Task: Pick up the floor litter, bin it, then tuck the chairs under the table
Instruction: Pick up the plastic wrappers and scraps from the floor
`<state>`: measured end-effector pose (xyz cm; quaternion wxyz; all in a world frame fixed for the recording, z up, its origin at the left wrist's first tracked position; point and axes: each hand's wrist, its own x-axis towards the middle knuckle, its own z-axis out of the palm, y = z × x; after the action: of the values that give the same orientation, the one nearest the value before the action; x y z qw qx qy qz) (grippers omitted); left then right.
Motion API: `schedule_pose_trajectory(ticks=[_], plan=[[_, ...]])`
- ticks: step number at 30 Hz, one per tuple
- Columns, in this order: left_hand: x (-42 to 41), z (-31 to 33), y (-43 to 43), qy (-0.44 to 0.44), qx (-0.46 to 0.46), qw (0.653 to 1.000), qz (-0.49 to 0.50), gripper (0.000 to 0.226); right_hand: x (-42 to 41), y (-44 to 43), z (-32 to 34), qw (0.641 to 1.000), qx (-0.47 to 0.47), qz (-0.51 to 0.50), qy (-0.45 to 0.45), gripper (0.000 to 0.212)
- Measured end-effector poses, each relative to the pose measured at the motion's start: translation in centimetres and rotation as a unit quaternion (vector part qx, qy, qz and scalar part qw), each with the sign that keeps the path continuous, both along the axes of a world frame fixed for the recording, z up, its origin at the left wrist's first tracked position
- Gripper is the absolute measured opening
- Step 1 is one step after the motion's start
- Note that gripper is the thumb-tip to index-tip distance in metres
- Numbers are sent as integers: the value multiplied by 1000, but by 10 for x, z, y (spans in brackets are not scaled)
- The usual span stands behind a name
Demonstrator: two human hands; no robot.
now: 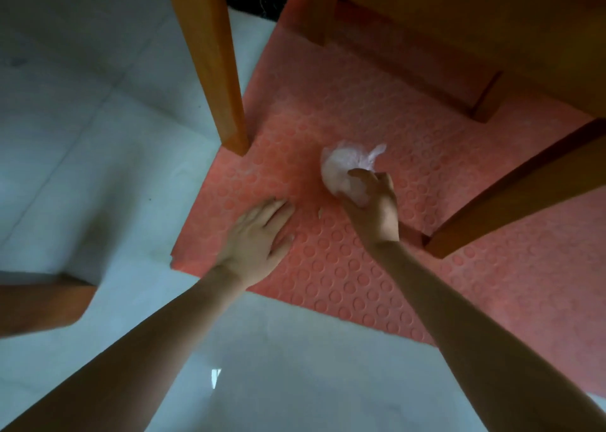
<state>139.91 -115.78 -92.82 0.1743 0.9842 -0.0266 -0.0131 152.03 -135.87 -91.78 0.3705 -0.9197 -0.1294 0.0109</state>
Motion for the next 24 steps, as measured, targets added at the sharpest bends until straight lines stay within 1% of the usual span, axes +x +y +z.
schedule_pose_trajectory(ticks=[2,4,7,9,13,17,20,24], plan=[[-22,26,-3,-24,-26,999,6,54,-23,0,16,1000,11,13,-12,45],[-45,61,-3,-35,-30,999,3,53,-51,1,46,1000,26,14,9,45],[-80,129,0,-21,-39,999,12,51,-91,0,105,999,38,29,17,43],[-102,185,3,-7,-36,999,20,51,-115,-5,159,998,43,30,25,44],[-139,323,1,8,-42,999,34,49,-157,-21,300,998,23,41,36,44],[-164,490,-6,20,-68,994,81,50,-185,-34,462,998,20,57,34,44],[-174,614,-11,14,-76,992,104,49,-198,-38,580,998,17,52,4,42],[-188,752,-17,-29,-79,991,101,47,-219,-38,704,996,24,70,-46,37]])
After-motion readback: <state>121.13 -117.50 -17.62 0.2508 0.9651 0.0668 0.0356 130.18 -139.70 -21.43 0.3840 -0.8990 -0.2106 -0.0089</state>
